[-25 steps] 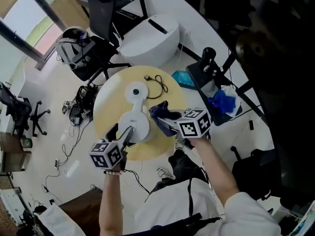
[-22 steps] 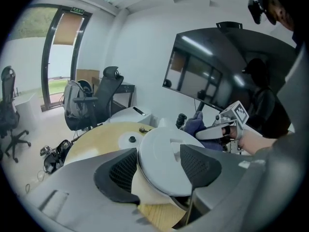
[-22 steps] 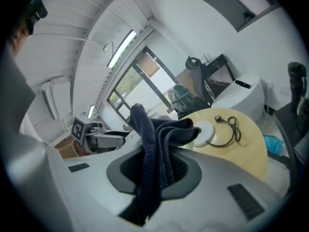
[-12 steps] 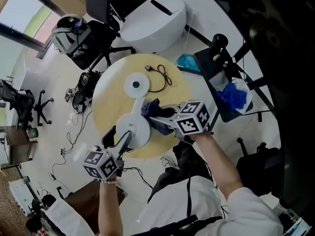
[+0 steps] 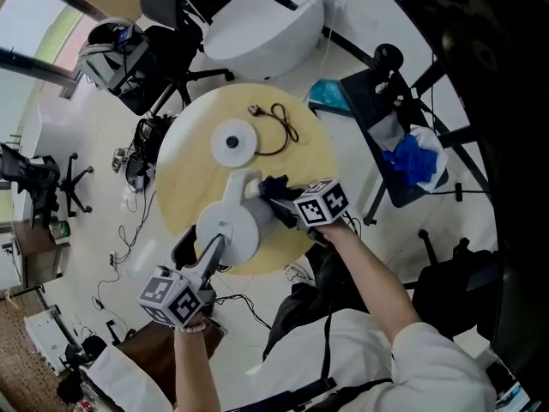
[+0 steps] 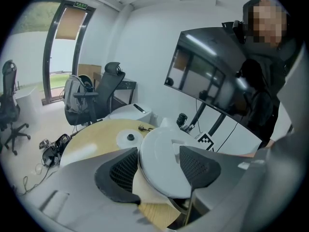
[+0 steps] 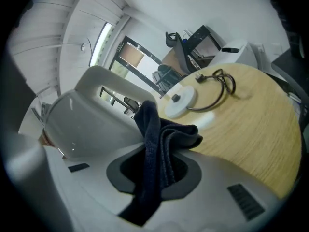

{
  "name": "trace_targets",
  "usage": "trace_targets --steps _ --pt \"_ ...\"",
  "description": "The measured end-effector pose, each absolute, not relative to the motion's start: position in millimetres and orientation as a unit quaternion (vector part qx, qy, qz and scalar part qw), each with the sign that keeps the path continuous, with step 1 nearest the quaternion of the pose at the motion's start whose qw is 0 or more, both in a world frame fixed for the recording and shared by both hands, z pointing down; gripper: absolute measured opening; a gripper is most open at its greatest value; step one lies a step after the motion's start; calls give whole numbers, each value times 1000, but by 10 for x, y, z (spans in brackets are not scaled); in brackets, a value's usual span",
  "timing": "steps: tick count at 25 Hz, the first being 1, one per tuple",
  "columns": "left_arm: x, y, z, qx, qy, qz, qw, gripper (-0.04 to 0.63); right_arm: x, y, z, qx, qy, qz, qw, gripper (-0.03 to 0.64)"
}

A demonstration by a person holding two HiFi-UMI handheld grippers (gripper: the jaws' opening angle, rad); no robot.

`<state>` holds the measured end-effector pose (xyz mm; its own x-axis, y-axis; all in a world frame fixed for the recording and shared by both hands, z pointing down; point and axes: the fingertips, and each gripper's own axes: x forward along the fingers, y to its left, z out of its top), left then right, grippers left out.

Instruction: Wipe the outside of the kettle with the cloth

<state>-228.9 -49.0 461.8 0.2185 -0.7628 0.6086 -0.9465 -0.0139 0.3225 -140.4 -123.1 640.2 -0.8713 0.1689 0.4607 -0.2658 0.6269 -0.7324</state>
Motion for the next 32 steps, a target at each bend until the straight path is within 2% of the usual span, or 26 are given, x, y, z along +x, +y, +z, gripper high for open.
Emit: trace_targets --steps 8,13,22,27,32 --pt "-2301 -496 4624 687 -624 118 353 278 -1367 -1244 6857 66 -857 410 305 66" --pt "-2297 -491 4637 672 -643 117 348 275 -1352 -1173 6272 58 -869 428 239 66" --pt "-2334 -476 4644 635 -687 101 339 270 -1225 -1028 4855 38 -890 447 75 64" --pt "-2333 -481 4640 626 -697 96 338 273 -1170 -933 4527 30 -889 455 34 64" --pt "-2326 -483 4636 619 -701 94 341 273 -1149 -946 4669 48 -879 474 30 66"
